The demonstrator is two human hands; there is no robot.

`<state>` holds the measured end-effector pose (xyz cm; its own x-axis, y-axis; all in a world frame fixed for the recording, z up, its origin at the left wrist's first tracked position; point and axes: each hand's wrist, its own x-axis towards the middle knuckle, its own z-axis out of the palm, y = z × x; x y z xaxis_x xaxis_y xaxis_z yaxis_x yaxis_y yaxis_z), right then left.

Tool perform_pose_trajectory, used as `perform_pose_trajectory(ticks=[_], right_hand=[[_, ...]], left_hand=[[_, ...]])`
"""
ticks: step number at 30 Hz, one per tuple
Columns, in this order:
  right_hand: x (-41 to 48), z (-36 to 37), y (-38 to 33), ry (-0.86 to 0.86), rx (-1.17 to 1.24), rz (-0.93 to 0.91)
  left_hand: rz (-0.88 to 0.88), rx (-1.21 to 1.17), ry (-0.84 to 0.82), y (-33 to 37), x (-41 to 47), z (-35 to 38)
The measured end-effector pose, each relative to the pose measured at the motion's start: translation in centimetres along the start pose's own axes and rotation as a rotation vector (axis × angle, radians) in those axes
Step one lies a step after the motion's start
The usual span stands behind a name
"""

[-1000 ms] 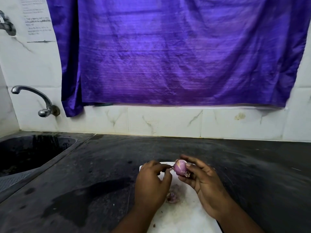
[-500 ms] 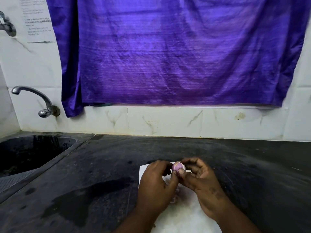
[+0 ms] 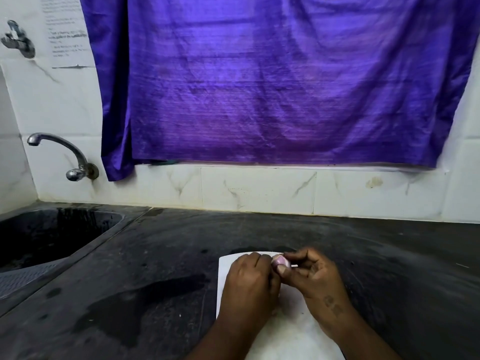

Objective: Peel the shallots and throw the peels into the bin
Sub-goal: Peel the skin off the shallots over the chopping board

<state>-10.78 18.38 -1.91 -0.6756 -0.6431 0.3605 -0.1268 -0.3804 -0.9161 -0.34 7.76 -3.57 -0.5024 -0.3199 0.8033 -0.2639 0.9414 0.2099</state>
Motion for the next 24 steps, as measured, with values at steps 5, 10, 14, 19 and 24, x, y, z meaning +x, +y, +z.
perform_pose_trajectory(ticks=[5, 10, 14, 19, 24], right_hand=[[0.1, -0.1, 0.1, 0.018, 0.024, 0.010], [0.1, -0.2, 0.1, 0.023, 0.186, 0.076], [0.1, 0.1, -0.1, 0.014, 0.388, 0.159], [0.6, -0.6, -0.6, 0.050, 0.550, 0.235], [0.5, -0.6, 0.2, -0.014, 0.385, 0.232]], left_hand=[[-0.087, -0.109, 0.020, 0.3, 0.1, -0.5], [-0.424, -0.541, 0.047, 0.2, 0.4, -0.9], [-0.628, -0.917, 0.020, 0.1, 1.0, -1.1], [-0.814, -1.136, 0.074, -0.9, 1.3, -0.8], [-0.494, -0.671, -0.009, -0.8, 0.6, -1.0]])
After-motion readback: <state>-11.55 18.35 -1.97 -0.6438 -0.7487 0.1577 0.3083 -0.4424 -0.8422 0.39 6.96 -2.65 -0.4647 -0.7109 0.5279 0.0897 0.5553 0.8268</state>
